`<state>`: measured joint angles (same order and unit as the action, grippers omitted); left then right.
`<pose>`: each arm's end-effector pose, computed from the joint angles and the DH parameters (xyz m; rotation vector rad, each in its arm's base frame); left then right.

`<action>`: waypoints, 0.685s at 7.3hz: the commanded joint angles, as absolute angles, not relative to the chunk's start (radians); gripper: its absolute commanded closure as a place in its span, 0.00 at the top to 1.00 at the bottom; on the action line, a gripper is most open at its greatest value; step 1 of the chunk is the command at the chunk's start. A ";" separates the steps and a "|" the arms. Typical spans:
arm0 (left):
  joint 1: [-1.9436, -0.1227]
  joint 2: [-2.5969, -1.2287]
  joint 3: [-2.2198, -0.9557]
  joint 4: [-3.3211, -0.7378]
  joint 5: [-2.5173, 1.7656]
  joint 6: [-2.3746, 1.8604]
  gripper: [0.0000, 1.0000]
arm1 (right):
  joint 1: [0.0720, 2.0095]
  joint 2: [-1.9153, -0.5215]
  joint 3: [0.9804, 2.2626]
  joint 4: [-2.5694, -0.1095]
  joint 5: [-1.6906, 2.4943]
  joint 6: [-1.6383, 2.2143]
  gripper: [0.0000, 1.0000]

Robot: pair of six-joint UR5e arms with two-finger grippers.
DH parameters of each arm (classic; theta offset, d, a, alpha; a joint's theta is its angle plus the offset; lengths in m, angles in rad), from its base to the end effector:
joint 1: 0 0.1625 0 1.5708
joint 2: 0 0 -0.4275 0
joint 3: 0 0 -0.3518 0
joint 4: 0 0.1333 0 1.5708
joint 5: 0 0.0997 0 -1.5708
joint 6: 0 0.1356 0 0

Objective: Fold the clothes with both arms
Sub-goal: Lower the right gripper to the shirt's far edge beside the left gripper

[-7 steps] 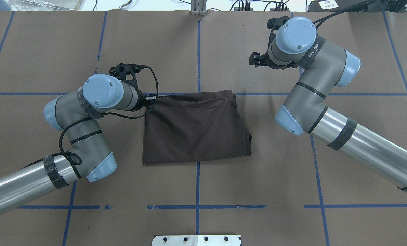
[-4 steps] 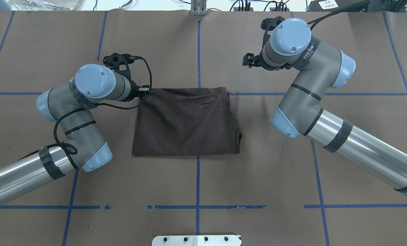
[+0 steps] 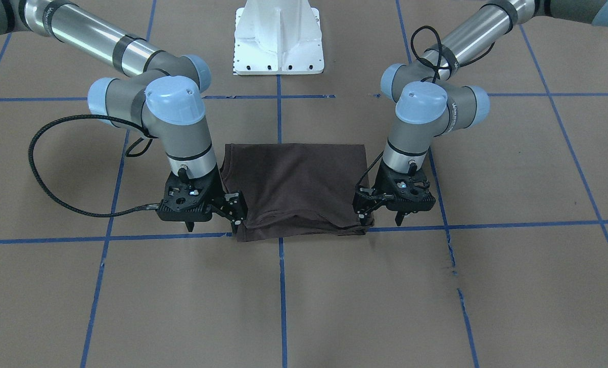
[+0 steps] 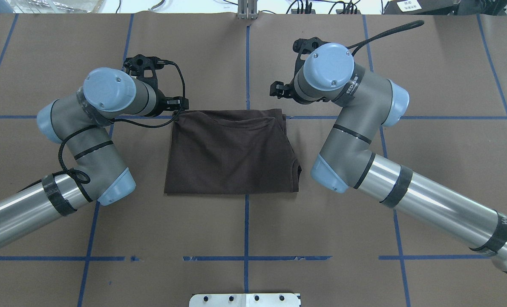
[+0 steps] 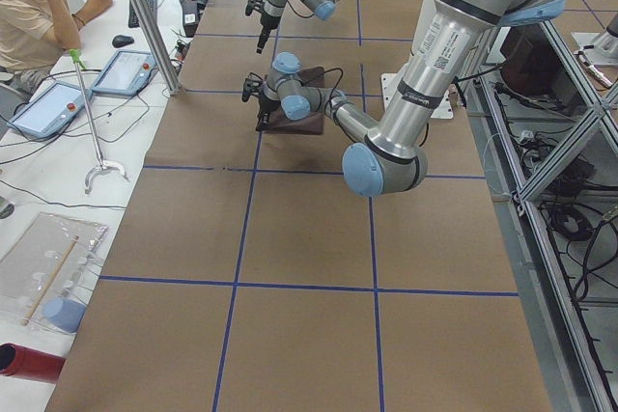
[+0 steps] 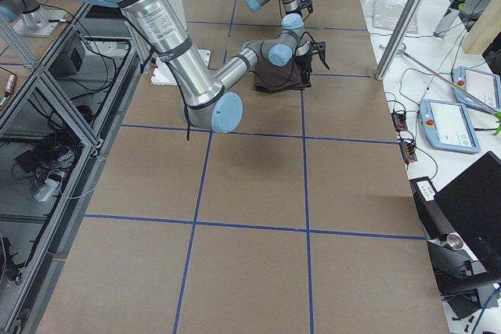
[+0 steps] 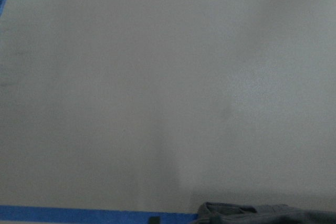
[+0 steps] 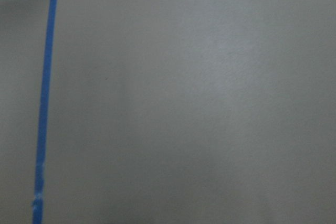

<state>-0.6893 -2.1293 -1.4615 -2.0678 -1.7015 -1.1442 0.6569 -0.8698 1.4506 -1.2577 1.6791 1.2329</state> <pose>0.4750 -0.5413 0.3700 0.3983 0.8666 -0.1807 -0.5115 -0.5442 0.3029 0.3382 -0.8352 0.2488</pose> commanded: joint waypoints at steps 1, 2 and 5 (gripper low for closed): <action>-0.689 -2.126 -1.462 -2.068 -1.703 -1.143 1.00 | 0.591 -0.870 1.443 -1.197 1.602 1.290 0.84; -0.689 -2.126 -1.463 -2.068 -1.703 -1.150 1.00 | 0.569 -0.873 1.442 -1.186 1.576 1.290 0.70; -0.689 -2.125 -1.462 -2.068 -1.703 -1.150 1.00 | 0.557 -0.868 1.417 -1.186 1.529 1.278 0.64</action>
<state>-0.6888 -2.1249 -1.4621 -2.0678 -1.7027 -1.1502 0.5607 -0.8708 1.4240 -1.1865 1.5395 1.2792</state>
